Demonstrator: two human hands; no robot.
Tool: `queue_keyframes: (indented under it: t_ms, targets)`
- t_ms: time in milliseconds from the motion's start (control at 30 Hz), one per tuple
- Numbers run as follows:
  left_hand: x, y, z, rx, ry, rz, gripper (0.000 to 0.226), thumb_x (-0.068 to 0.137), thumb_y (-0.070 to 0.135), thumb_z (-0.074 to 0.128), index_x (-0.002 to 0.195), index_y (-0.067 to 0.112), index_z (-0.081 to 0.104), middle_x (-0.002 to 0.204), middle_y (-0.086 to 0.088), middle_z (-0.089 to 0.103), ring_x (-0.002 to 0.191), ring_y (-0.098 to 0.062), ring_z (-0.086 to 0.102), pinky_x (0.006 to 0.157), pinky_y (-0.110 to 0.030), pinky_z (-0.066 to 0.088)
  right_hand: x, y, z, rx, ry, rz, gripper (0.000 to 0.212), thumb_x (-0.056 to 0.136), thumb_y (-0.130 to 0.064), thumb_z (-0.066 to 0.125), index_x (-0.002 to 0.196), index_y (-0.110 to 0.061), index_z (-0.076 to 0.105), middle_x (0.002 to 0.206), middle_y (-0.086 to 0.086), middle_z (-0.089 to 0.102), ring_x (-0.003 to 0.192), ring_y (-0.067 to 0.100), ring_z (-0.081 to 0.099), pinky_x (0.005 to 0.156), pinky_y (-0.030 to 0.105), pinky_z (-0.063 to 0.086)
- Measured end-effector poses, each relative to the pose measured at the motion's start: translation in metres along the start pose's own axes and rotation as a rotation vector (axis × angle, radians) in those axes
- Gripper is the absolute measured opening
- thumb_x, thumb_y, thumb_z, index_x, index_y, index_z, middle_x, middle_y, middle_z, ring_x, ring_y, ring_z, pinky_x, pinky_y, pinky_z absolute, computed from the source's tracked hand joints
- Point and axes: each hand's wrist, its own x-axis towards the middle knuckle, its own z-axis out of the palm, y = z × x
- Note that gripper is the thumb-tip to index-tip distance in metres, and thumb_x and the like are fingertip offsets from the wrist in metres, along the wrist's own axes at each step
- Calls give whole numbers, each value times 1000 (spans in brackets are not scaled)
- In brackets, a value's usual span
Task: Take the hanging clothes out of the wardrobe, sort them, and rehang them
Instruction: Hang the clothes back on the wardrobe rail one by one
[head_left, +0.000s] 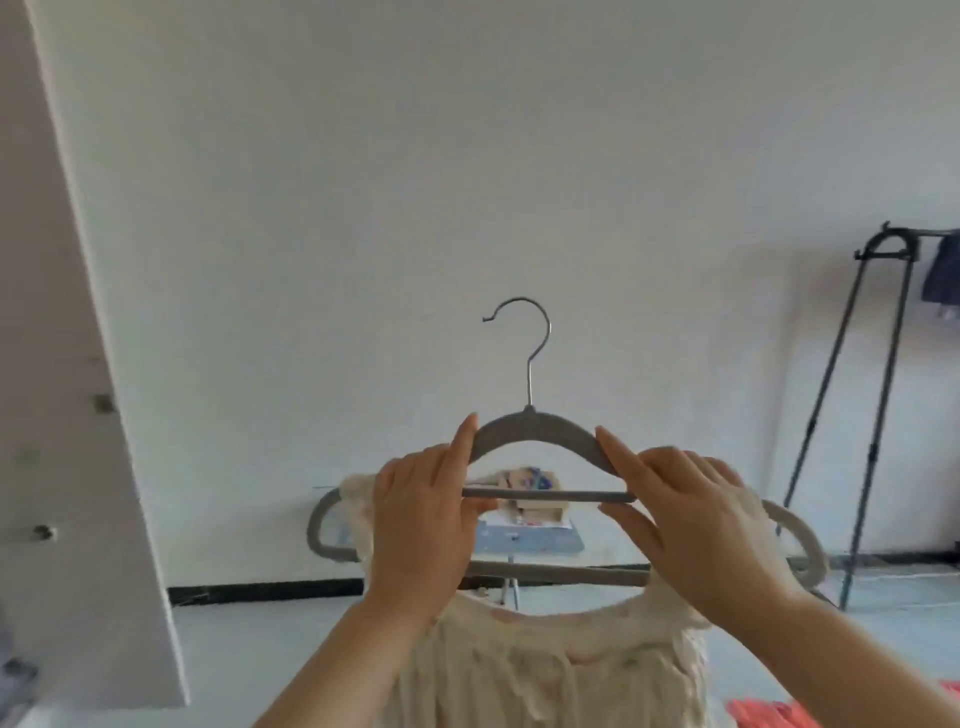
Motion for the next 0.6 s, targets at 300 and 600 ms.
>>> queue_keyframes:
  t_ms: [300, 600]
  targets:
    - [25, -182, -40, 361, 88, -122, 92, 54, 30, 88, 132, 18, 41, 87, 4, 63, 80, -17, 56, 80, -26, 38, 141, -103, 147, 300, 172, -289, 50, 81, -38, 58, 125, -14, 57, 71, -3, 57, 49, 18, 56, 34, 26, 37]
    - [48, -325, -96, 695, 125, -316, 71, 74, 37, 66, 137, 24, 36, 97, 10, 63, 89, -10, 49, 85, -24, 39, 282, -221, 251, 537, 317, -553, 49, 85, -31, 38, 129, -10, 47, 72, 1, 56, 45, 21, 50, 36, 22, 25]
